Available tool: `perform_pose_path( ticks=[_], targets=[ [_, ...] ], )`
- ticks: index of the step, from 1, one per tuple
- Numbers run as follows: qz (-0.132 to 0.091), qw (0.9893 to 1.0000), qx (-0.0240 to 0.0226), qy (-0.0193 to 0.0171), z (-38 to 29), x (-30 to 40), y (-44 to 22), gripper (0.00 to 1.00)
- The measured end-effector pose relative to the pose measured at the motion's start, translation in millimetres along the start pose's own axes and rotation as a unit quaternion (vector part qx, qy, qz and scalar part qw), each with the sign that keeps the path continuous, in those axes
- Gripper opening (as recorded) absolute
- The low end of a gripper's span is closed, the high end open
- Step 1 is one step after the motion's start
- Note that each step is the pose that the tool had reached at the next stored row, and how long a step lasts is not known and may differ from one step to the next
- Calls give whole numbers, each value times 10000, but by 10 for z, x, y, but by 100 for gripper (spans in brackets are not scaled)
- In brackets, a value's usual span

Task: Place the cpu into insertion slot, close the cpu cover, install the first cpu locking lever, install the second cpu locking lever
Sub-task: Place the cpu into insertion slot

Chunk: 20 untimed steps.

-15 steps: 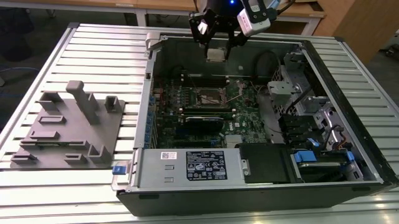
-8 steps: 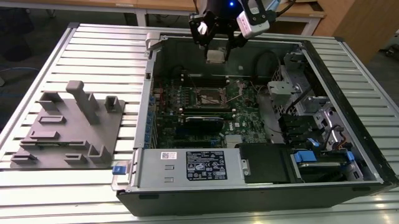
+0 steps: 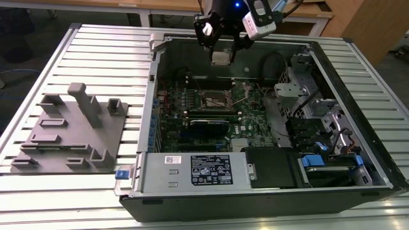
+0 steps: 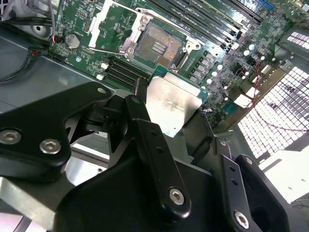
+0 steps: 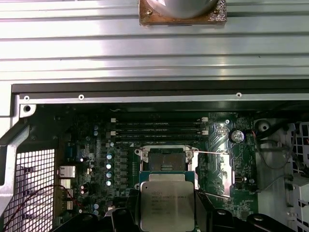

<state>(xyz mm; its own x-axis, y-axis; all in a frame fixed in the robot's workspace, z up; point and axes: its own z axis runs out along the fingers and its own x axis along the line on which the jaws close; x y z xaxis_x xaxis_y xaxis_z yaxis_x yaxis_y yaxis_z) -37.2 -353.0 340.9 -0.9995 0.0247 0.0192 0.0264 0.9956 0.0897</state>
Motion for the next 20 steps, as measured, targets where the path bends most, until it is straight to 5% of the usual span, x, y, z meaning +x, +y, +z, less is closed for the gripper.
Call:
perform_pose_path(
  ticks=[20],
  targets=[
    [0,10000,1,0,41,-1,-4,54]
  ],
)
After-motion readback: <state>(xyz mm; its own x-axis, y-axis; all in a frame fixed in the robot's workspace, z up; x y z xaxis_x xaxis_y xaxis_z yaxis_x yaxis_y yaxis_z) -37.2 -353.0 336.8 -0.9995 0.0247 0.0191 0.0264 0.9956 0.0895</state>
